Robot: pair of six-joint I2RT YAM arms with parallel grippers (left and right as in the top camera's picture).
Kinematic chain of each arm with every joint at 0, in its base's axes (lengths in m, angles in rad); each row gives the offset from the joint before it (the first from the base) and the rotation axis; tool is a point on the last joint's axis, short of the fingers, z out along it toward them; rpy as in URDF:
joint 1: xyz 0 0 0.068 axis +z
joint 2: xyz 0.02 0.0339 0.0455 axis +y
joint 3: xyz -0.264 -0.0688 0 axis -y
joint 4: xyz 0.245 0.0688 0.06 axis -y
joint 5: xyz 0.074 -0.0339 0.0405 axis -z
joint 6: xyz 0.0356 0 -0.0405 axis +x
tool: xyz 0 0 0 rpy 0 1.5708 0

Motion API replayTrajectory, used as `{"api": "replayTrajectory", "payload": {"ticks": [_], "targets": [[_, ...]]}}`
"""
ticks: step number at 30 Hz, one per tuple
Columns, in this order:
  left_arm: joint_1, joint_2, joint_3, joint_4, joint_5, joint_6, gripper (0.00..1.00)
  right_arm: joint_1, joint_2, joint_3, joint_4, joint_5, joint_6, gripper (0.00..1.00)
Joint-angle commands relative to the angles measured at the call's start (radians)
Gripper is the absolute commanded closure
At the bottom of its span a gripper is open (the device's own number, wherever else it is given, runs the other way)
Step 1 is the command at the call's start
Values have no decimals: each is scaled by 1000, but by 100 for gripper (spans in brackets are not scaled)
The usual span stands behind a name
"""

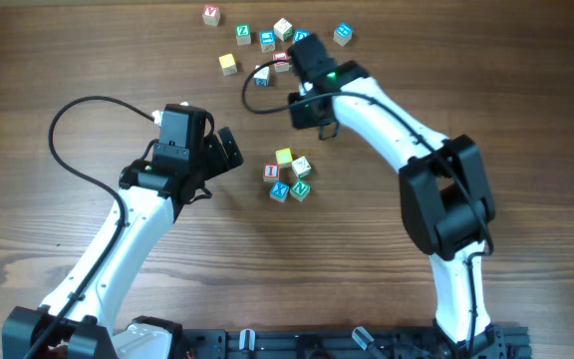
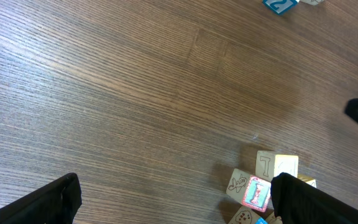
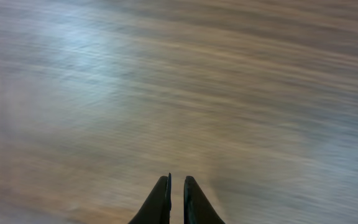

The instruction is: Form a circle

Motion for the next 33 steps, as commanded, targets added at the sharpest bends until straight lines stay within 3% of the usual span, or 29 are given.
{"api": "replayTrajectory", "payload": {"ticks": [1, 11, 12, 13, 14, 16, 33], "targets": [[3, 2, 6, 2, -6, -9, 0, -76, 13, -1, -22, 26, 20, 89], [3, 2, 6, 2, -6, -9, 0, -350, 13, -1, -133, 27, -6, 84], [3, 2, 6, 2, -6, -9, 0, -370, 13, -1, -136, 26, -6, 80], [3, 2, 6, 2, -6, -9, 0, -393, 13, -1, -136, 26, -6, 65], [3, 2, 6, 2, -6, -9, 0, -418, 13, -1, -133, 26, -6, 40], [3, 2, 6, 2, -6, -9, 0, -446, 13, -1, -129, 27, -6, 0], [3, 2, 6, 2, -6, -9, 0, -486, 13, -1, 150, 26, -5, 1]]}}
